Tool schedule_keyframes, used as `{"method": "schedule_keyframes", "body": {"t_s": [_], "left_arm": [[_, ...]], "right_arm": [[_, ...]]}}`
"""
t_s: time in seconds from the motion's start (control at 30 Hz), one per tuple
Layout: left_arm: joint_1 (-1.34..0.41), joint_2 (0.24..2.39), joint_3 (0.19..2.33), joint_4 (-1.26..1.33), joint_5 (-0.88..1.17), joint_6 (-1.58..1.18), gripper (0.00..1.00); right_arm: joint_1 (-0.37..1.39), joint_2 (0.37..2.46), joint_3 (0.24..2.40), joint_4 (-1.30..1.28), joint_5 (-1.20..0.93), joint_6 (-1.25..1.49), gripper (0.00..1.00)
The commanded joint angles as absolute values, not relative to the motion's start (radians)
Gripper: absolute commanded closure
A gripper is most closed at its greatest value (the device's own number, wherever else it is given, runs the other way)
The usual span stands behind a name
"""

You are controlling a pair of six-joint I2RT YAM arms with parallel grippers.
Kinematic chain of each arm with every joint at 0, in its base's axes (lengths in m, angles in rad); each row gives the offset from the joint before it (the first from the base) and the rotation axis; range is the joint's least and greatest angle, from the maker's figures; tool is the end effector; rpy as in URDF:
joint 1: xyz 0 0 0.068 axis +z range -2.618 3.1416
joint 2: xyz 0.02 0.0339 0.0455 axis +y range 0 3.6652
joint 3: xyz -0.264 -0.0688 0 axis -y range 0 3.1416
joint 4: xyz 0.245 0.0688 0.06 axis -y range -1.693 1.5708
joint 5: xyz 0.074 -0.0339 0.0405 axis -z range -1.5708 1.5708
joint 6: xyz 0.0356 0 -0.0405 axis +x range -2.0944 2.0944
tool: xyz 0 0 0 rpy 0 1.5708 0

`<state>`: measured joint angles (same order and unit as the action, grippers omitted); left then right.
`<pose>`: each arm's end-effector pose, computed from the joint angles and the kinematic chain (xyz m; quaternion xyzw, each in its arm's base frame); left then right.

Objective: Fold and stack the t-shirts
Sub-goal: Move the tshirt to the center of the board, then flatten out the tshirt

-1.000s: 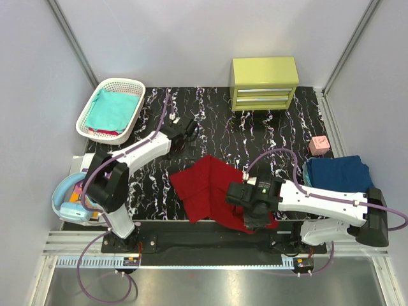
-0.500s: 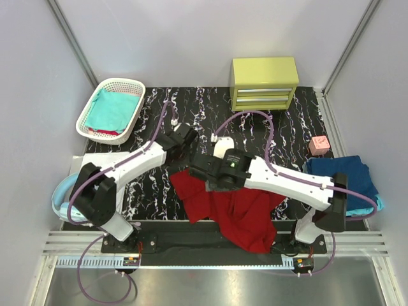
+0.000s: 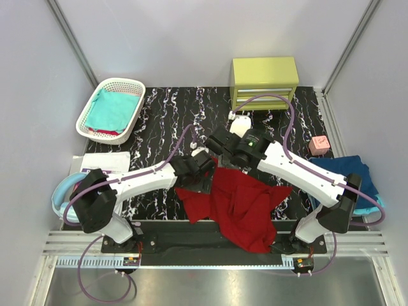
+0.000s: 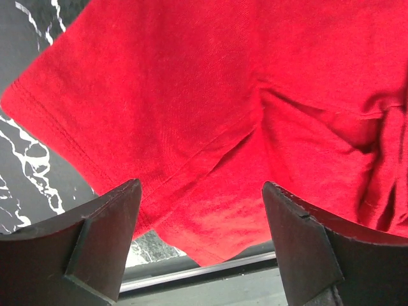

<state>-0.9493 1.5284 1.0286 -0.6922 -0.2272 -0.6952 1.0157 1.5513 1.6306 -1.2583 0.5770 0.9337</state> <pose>0.1770 -0.2334 0.2115 0.1025 0.9706 -0.0613 0.2089 0.1714 0.2396 0.3607 0.0168 0.9418 -0.0023 0.3357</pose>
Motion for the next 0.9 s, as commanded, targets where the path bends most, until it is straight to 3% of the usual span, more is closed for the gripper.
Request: {"method": "schedule_keyframes", "body": {"t_s": [0.0, 0.13, 0.17, 0.27, 0.47, 0.63, 0.87], "left_arm": [[-0.953, 1.499, 0.993, -0.669, -0.216, -0.730, 0.19], [-0.953, 1.519, 0.971, -0.669, -0.241, -0.730, 0.28], [-0.953, 1.523, 0.968, -0.669, -0.245, -0.729, 0.38], [-0.953, 1.543, 0.971, -0.675, -0.253, -0.733, 0.53], [-0.953, 1.532, 0.989, -0.696, -0.304, -0.742, 0.73], [-0.951, 1.542, 1.017, -0.739, -0.368, -0.736, 0.99], [-0.898, 1.505, 1.045, -0.761, -0.423, -0.713, 1.00]], "right_arm": [[1.022, 1.545, 1.643, -1.233, 0.565, 0.914, 0.40], [1.022, 1.532, 1.621, -1.229, 0.552, 0.928, 0.40], [1.022, 1.525, 1.617, -1.229, 0.552, 0.928, 0.41], [1.022, 1.513, 1.603, -1.230, 0.557, 0.928, 0.41], [1.022, 1.497, 1.565, -1.229, 0.551, 0.942, 0.42], [1.022, 1.476, 1.523, -1.215, 0.545, 0.954, 0.42], [1.023, 1.456, 1.494, -1.210, 0.557, 0.956, 0.43]]}}
